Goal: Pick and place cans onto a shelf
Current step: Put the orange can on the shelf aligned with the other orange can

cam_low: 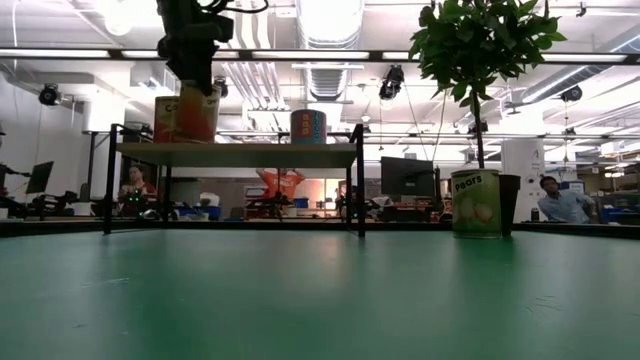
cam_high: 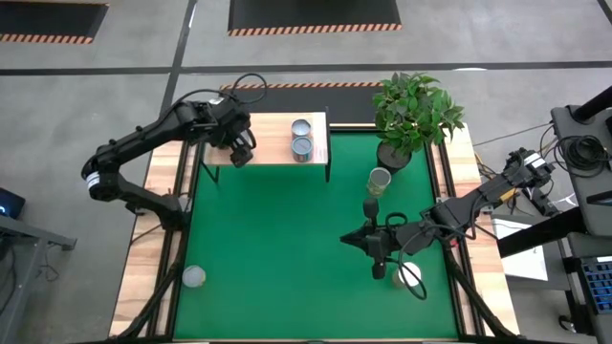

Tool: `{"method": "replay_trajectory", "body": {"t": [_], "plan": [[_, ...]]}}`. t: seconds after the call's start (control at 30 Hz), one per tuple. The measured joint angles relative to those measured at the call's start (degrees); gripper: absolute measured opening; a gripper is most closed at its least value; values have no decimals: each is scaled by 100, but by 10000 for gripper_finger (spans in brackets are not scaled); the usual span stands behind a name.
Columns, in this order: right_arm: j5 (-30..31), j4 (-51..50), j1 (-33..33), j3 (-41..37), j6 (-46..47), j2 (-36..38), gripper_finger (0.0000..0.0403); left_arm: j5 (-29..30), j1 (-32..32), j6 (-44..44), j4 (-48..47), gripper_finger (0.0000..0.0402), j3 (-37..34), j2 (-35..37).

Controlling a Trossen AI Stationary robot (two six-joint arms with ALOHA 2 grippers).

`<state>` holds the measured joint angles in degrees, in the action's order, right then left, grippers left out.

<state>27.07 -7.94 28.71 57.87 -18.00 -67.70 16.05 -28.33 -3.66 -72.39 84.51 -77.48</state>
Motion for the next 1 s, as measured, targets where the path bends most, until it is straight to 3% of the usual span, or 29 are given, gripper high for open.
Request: {"method": "replay_trajectory", "body": {"t": [0.73, 1.0], "plan": [[2, -34, -1, -2, 0, 0, 12, 4, -188, 162, 250, 343, 69, -1], [1, -31, -194, -2, 62, 0, 12, 6, 324, -379, 565, 343, 198, 434]]}}
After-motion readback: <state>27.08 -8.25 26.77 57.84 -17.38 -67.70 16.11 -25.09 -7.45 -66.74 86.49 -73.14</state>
